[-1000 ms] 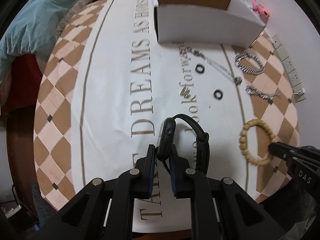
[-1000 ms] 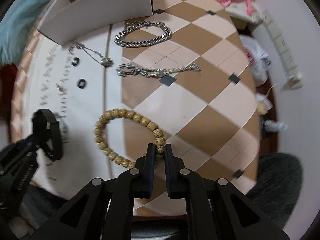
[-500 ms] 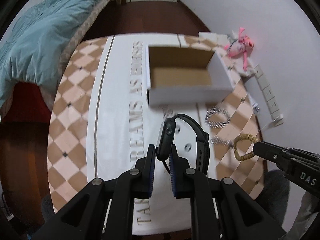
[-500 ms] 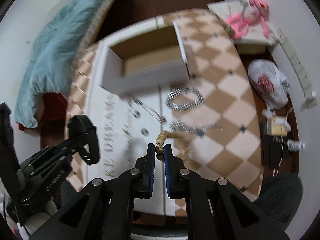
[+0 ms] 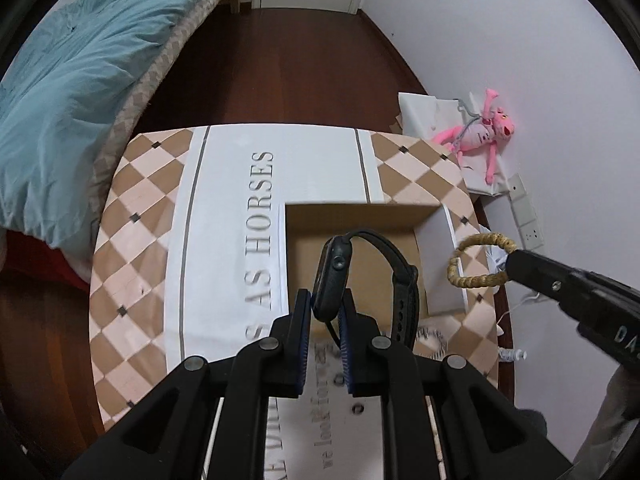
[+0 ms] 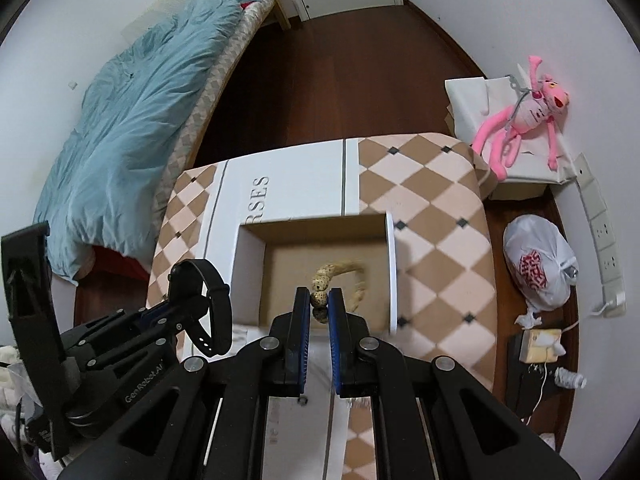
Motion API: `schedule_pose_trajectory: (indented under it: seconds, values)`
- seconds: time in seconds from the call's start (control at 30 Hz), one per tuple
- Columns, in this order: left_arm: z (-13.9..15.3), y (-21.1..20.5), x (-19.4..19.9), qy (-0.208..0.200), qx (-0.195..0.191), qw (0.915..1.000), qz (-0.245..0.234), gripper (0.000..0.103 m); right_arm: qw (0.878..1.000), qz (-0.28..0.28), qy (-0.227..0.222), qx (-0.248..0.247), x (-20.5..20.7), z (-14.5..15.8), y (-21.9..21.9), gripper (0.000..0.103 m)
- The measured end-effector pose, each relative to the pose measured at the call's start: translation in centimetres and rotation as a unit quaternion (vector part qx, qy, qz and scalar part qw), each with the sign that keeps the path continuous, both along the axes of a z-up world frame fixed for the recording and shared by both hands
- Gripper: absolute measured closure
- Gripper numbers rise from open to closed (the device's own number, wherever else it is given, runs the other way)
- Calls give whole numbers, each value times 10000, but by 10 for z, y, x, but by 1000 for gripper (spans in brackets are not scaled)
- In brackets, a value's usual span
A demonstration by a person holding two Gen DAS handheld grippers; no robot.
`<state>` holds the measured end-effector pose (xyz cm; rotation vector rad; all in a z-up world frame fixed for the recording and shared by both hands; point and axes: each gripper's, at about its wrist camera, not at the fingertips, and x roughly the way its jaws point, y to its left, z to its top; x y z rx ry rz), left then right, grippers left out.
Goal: Organize jewelry
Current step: 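Carry the smartwatch and bead bracelet into the white box and release both, then withdraw both tools from the box and move toward the silver jewelry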
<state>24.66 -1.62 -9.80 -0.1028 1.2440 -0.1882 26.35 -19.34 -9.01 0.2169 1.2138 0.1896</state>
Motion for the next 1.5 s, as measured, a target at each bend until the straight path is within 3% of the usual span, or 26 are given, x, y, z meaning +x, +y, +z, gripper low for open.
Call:
schedule_pose_trajectory:
  seconds: [0.17,0.23,0.3,0.33,0.37,0.43,0.5,0.57,0.63,0.7,0.87,1.13,1.5]
  values:
    - [-13,-6,29,239,9,9997,0,90,9995,107,299,90,36,-23,-1,94]
    - [-22,-7,39,408,21,9992,3,83,9990,133,409,150,45,-30,-1,93]
    - [-25,-7,45,412,54,9991,46,60,9978,197,576,268,52,-38,-2,93]
    - [-26,-5,48,430,126,9989,110,29,9976,182,622,247,53,-40,-3,93]
    - [-26,-3,49,401,152,9989,177,16,9976,182,636,209,52,-42,-5,90]
    - [-26,2,49,385,236,9987,252,16,9977,142,654,95,52,-46,-9,76]
    - [-27,6,49,395,336,9981,345,14,9975,116,688,129,49,-49,-13,50]
    - [-29,10,46,314,475,9976,397,6,9977,57,670,14,45,-52,-18,40]
    - [-31,14,42,230,612,9968,470,6,9977,37,586,-348,39,-54,-18,31]
    - [-34,16,35,118,709,9961,511,6,9961,46,489,-731,32,-56,-14,12]
    - [-40,15,17,-98,967,9940,496,5,9915,83,406,-1231,13,-74,-3,6]
    - [-39,17,-6,-337,1145,9913,560,4,9905,-115,249,-1346,-8,-88,1,5]
    - [-1,12,-38,-767,1276,9866,666,4,9856,-401,-493,-1569,-44,-43,-4,5]
